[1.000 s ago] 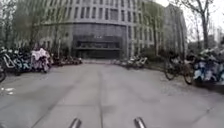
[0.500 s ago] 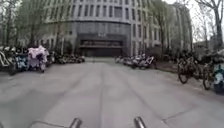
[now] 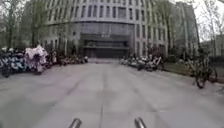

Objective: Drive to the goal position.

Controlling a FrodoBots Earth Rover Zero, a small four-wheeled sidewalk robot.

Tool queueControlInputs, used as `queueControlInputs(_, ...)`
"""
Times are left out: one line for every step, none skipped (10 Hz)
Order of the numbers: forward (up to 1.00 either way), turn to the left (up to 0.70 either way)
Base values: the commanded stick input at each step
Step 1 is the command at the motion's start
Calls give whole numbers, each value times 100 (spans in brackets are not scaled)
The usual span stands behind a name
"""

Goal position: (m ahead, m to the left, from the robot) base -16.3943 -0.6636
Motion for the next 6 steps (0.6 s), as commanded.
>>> queueControlInputs(100, 6)
queueControlInputs(100, 6)
queueControlInputs(100, 6)
queueControlInputs(100, 6)
queueControlInputs(100, 6)
queueControlInputs(100, 6)
